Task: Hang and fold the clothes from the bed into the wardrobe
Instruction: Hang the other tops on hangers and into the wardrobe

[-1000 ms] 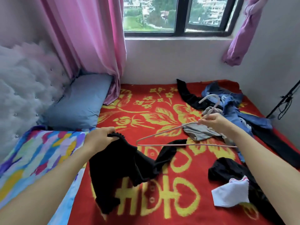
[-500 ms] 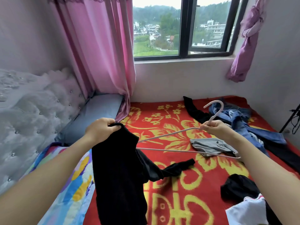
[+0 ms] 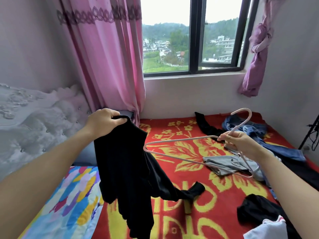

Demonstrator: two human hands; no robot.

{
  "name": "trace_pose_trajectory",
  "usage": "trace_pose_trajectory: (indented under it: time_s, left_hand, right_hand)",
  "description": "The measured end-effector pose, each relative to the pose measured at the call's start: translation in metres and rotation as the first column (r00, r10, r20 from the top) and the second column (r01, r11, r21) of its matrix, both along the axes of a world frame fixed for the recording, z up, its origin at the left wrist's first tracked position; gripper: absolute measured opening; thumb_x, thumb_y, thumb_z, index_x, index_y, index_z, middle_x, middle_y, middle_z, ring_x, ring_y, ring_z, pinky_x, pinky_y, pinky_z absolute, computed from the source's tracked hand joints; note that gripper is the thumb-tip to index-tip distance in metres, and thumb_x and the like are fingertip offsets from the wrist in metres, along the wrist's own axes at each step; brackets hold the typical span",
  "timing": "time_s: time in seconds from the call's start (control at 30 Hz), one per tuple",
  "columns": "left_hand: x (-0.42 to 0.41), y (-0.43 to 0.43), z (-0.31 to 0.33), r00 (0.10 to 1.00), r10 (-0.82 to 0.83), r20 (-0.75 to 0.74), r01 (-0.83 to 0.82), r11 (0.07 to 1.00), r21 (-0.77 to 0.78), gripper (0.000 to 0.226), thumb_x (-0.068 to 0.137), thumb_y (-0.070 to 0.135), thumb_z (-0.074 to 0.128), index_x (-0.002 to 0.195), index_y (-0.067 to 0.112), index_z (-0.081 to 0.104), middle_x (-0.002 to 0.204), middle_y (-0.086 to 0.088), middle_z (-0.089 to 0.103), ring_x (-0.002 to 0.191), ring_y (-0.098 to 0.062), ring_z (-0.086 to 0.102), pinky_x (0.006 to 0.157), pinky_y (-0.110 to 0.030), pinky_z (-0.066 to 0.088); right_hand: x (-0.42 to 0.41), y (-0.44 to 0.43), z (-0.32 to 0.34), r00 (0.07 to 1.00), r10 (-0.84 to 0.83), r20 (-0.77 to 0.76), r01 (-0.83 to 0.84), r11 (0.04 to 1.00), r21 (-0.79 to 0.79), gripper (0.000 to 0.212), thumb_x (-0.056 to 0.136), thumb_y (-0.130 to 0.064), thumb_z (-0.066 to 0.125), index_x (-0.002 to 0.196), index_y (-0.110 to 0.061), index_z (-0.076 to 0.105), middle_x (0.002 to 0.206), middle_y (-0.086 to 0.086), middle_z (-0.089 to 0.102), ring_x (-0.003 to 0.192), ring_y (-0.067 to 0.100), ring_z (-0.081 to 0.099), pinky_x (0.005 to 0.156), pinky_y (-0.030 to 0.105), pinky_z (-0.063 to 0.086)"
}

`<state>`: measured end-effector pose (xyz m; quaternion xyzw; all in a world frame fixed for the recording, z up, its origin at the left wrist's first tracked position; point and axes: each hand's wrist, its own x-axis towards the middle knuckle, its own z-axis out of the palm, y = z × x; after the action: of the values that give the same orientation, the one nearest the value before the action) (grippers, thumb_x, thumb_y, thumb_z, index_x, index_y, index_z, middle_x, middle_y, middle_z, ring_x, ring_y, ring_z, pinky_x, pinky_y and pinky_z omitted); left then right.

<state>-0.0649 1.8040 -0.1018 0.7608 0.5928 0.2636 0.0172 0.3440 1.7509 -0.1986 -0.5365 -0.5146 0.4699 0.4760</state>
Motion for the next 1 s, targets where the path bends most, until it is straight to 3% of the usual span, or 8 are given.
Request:
trace_pose_trajectory:
  time_s: [0.13, 0.23, 0.3, 0.4, 0.57, 0.7, 0.9, 1.0]
  left_hand:
    - [-0.001, 0.000, 0.006, 1.000, -0.004, -0.007, 0.004, 1.000, 0.016, 0.044, 0.086, 0.043, 0.060, 0.060, 0.010, 0.050, 0.052, -0.002, 0.048, 0.055, -0.016, 0.049, 0.060, -0.031, 0.035]
    - [-0.005, 0.000, 0.008, 1.000, 0.018, -0.004, -0.018, 1.000, 0.010, 0.043, 0.086, 0.045, 0.060, 0.059, 0.011, 0.051, 0.052, -0.001, 0.049, 0.057, -0.018, 0.050, 0.061, -0.030, 0.035]
    - [-0.007, -0.002, 0.011, 1.000, 0.030, -0.002, -0.030, 1.000, 0.005, 0.043, 0.086, 0.045, 0.059, 0.057, 0.014, 0.050, 0.052, 0.001, 0.049, 0.056, -0.017, 0.051, 0.060, -0.029, 0.033]
    - [-0.010, -0.005, 0.014, 0.998, 0.065, -0.017, -0.065, 0.998, 0.006, 0.042, 0.087, 0.043, 0.058, 0.057, 0.015, 0.049, 0.052, 0.002, 0.049, 0.056, -0.015, 0.051, 0.057, -0.028, 0.031]
    - [-0.017, -0.005, 0.016, 0.996, 0.090, 0.000, -0.090, 0.996, -0.003, 0.042, 0.087, 0.044, 0.059, 0.060, 0.014, 0.053, 0.053, 0.002, 0.050, 0.056, -0.016, 0.051, 0.057, -0.028, 0.034]
    - [-0.017, -0.007, 0.017, 0.999, 0.053, 0.002, -0.053, 0.999, 0.012, 0.042, 0.088, 0.044, 0.058, 0.059, 0.014, 0.053, 0.050, 0.002, 0.048, 0.052, -0.015, 0.049, 0.060, -0.029, 0.037]
    - [-0.023, -0.010, 0.022, 0.998, 0.056, -0.042, -0.054, 0.998, 0.039, 0.034, 0.089, 0.045, 0.057, 0.068, 0.019, 0.061, 0.055, 0.001, 0.056, 0.057, -0.014, 0.054, 0.060, -0.029, 0.038]
    - [-0.023, -0.011, 0.024, 0.997, 0.060, -0.050, -0.058, 0.997, 0.045, 0.032, 0.089, 0.047, 0.056, 0.073, 0.020, 0.064, 0.063, -0.002, 0.063, 0.065, -0.016, 0.059, 0.065, -0.031, 0.043]
  right_hand:
    - [-0.006, -0.004, 0.004, 0.997, -0.040, 0.062, 0.040, 0.999, 0.002, 0.022, 0.083, -0.028, 0.069, 0.077, -0.007, 0.067, 0.041, -0.010, 0.040, 0.036, 0.001, 0.033, 0.040, 0.009, 0.030]
    - [-0.012, -0.003, 0.003, 0.990, -0.073, 0.118, 0.069, 0.997, 0.033, 0.033, 0.066, -0.047, 0.079, 0.073, -0.015, 0.072, 0.057, -0.001, 0.051, 0.043, 0.000, 0.038, 0.043, 0.009, 0.032]
    - [-0.019, -0.007, 0.008, 0.987, -0.063, 0.150, 0.058, 0.998, 0.039, 0.022, 0.075, -0.036, 0.074, 0.074, -0.014, 0.070, 0.051, -0.004, 0.045, 0.045, 0.004, 0.035, 0.042, 0.009, 0.030]
    - [-0.021, -0.012, 0.016, 0.995, -0.038, 0.089, 0.033, 0.998, 0.059, 0.064, 0.034, -0.066, 0.082, 0.069, -0.014, 0.071, 0.040, -0.009, 0.039, 0.038, 0.002, 0.034, 0.038, 0.009, 0.029]
    - [-0.023, -0.016, 0.025, 0.982, -0.023, 0.186, 0.016, 0.999, 0.040, 0.015, 0.091, -0.010, 0.058, 0.079, -0.004, 0.066, 0.038, -0.010, 0.038, 0.034, 0.000, 0.034, 0.039, 0.009, 0.029]
    - [-0.027, -0.013, 0.020, 0.953, -0.017, 0.302, 0.005, 0.999, 0.040, 0.016, 0.090, -0.011, 0.058, 0.079, -0.006, 0.069, 0.062, 0.005, 0.047, 0.045, 0.000, 0.039, 0.046, 0.007, 0.033]
    - [-0.024, -0.012, 0.016, 0.949, -0.061, 0.309, 0.052, 0.998, 0.039, 0.016, 0.090, -0.011, 0.058, 0.079, -0.005, 0.068, 0.055, 0.002, 0.046, 0.040, -0.001, 0.038, 0.042, 0.008, 0.031]
    - [-0.026, -0.012, 0.014, 0.947, -0.069, 0.315, 0.056, 0.997, 0.052, 0.016, 0.089, -0.012, 0.059, 0.076, -0.011, 0.068, 0.065, 0.007, 0.052, 0.062, 0.012, 0.044, 0.047, 0.011, 0.032]
